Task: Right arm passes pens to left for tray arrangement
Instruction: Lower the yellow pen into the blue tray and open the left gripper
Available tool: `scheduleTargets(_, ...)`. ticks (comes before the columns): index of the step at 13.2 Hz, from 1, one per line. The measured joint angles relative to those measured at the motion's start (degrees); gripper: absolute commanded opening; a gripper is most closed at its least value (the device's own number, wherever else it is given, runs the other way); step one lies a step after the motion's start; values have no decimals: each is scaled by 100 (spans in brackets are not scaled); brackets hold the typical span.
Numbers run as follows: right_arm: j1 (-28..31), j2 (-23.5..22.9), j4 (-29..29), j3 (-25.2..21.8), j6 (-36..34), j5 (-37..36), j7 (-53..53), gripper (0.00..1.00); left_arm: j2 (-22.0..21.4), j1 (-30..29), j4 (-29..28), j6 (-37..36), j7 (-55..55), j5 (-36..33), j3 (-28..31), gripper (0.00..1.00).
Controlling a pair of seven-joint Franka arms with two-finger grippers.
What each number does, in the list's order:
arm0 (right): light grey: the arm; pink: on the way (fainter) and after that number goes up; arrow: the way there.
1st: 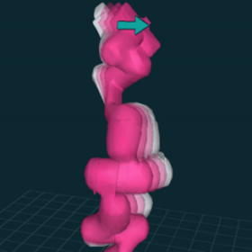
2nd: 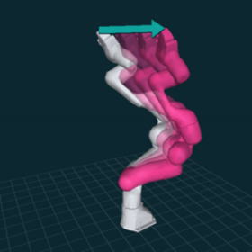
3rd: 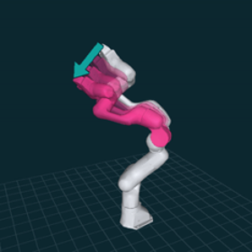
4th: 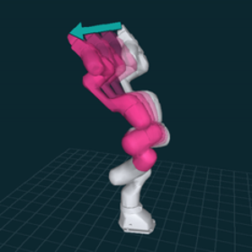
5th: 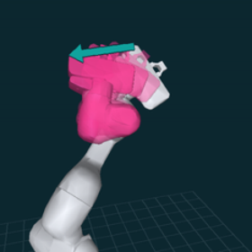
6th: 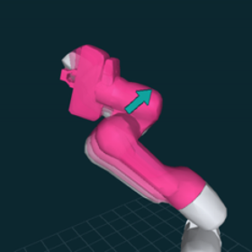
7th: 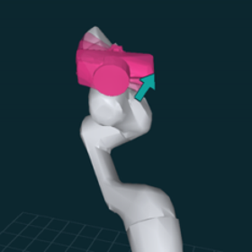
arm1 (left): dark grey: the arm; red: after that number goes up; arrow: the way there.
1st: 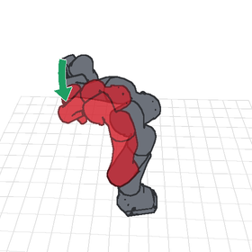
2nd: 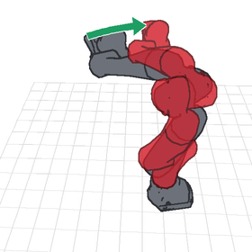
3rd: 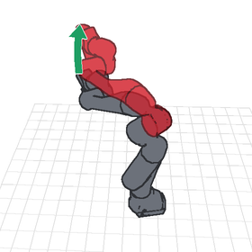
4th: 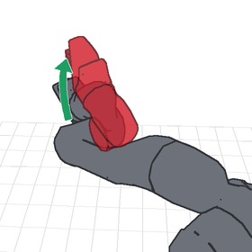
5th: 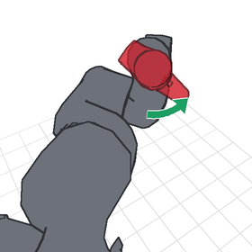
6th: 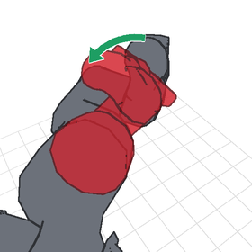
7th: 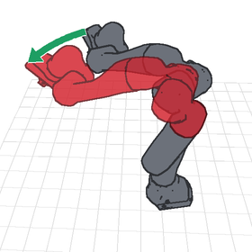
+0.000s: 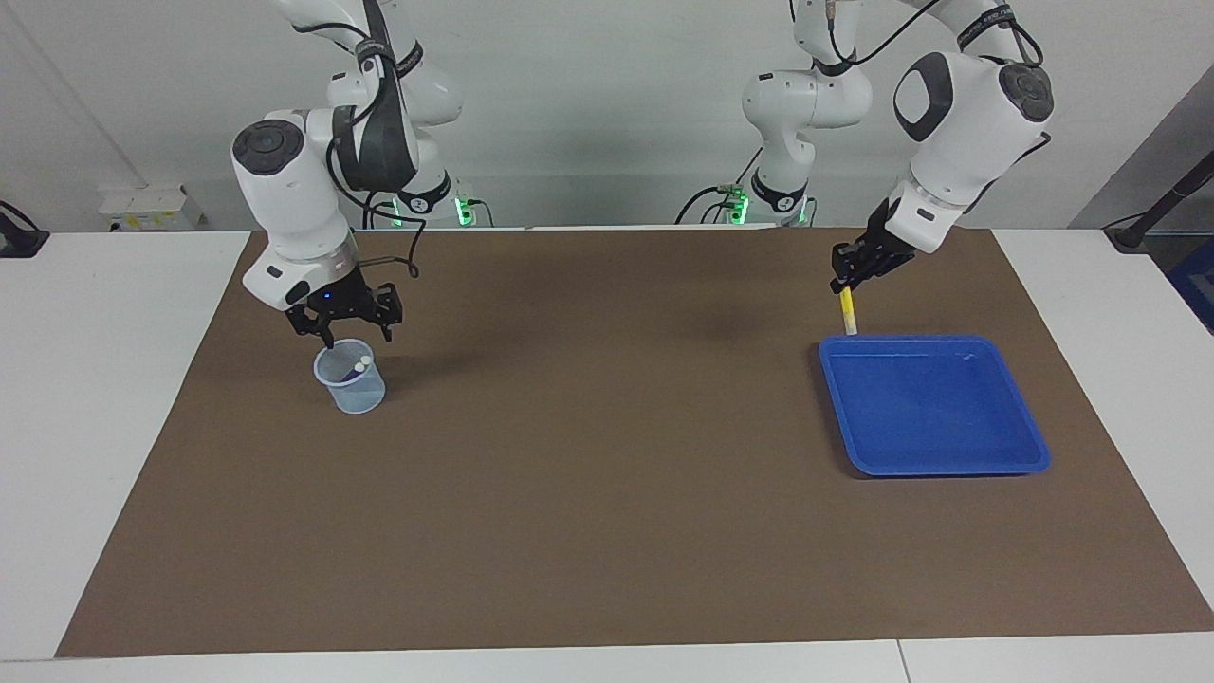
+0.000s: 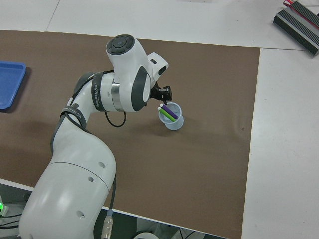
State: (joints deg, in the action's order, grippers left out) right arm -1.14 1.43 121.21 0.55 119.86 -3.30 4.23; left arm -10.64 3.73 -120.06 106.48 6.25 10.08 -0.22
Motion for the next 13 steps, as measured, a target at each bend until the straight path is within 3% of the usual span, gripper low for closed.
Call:
scheduleTargets(3, 118, -122, 251, 2, 289, 0, -331, 66, 73, -189, -2, 117, -394, -289, -1, 0)
scheduleTargets(6, 117, -188, 327, 39, 423, 1, -715, 53, 450, -285, -11, 474, -683, -408, 0, 0)
scheduleTargets(8, 115, -246, 334, 43, 504, 1, -745, 51, 724, -321, -16, 712, -793, -416, -2, 0)
scheduleTargets(10, 113, -271, 333, 44, 568, 2, -754, 37, 977, -337, -19, 979, -836, -418, -2, 0)
scheduleTargets(13, 110, -271, 313, 43, 600, 1, -758, 30, 1346, -338, -22, 1475, -845, -420, -3, 0)
